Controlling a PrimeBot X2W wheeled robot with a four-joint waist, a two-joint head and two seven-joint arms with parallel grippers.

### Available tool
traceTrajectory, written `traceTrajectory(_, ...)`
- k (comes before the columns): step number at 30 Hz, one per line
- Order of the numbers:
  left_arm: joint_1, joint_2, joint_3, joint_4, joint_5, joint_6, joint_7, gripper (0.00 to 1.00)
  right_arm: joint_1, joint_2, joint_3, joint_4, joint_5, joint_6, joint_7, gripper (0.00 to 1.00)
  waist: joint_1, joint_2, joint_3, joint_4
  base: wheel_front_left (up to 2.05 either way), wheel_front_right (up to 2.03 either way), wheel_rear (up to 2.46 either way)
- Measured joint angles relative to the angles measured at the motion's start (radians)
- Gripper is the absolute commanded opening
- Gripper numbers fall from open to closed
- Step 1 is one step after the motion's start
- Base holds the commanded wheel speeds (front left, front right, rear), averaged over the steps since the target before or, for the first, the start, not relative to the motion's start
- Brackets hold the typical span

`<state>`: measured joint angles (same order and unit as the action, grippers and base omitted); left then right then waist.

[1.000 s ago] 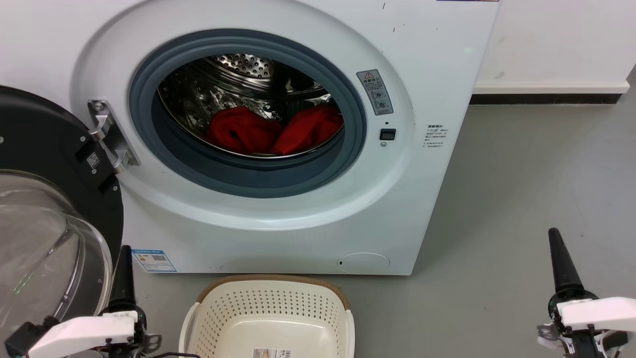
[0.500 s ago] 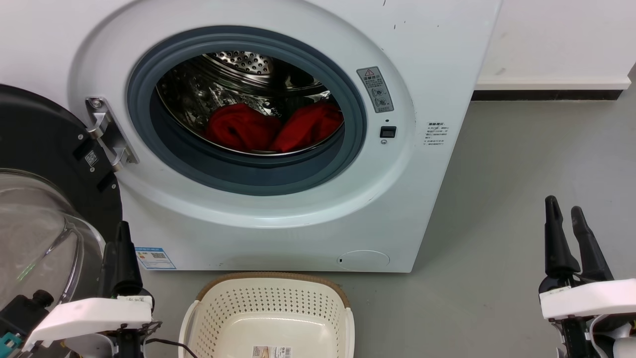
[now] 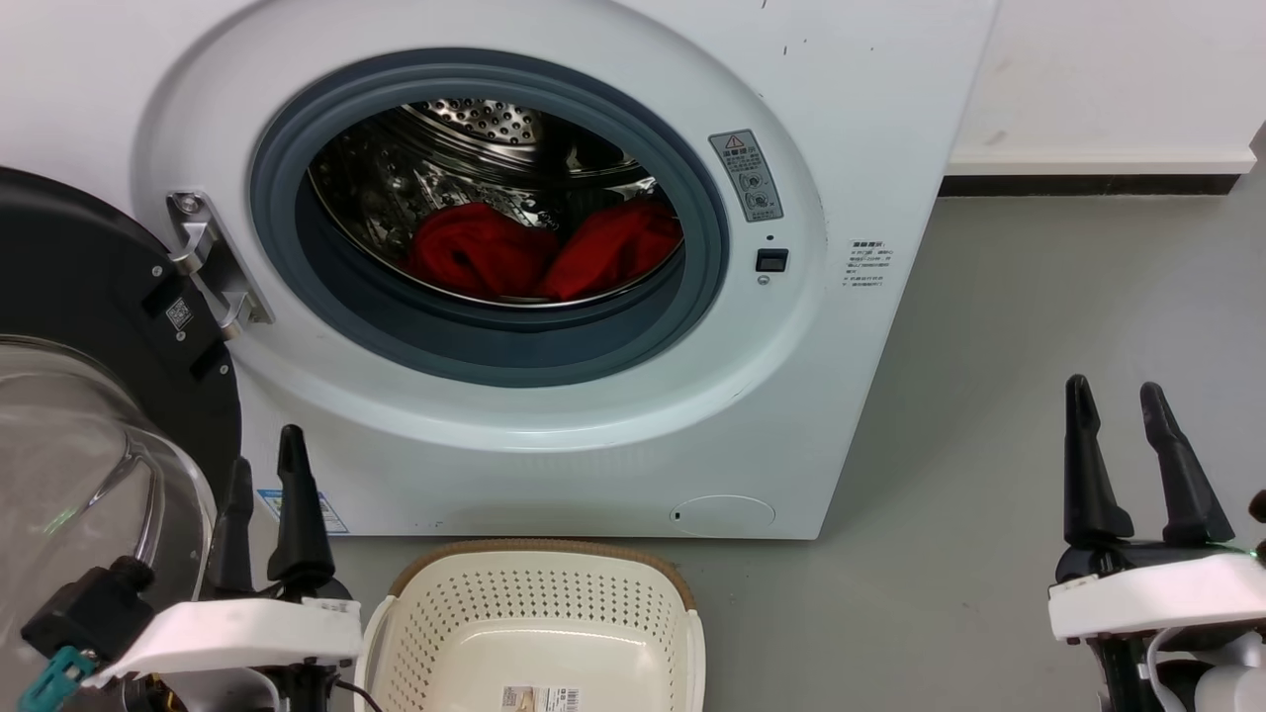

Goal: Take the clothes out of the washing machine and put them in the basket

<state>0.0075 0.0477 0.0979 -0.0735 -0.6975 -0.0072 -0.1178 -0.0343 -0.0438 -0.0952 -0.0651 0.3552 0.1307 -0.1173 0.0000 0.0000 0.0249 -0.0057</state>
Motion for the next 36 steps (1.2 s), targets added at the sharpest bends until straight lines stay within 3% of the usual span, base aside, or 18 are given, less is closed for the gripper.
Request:
traceTrajectory(16,0.018,0.011,-0.115,-0.019,0.273,0.038,-0.039,1.0,0.035,-0.002,0.024,0.01,-0.195,0.0,-0.041,1.0,0.0,0.0,0.004,-0.007,0.0,0.0,0.0)
traceTrajectory(36,0.035,0.053,-0.214,0.01,0.451,0.131,-0.087,1.0,0.058,-0.002,0.031,0.043,-0.364,0.0,-0.086,1.0,0.0,0.0,0.01,-0.008,0.0,0.0,0.0)
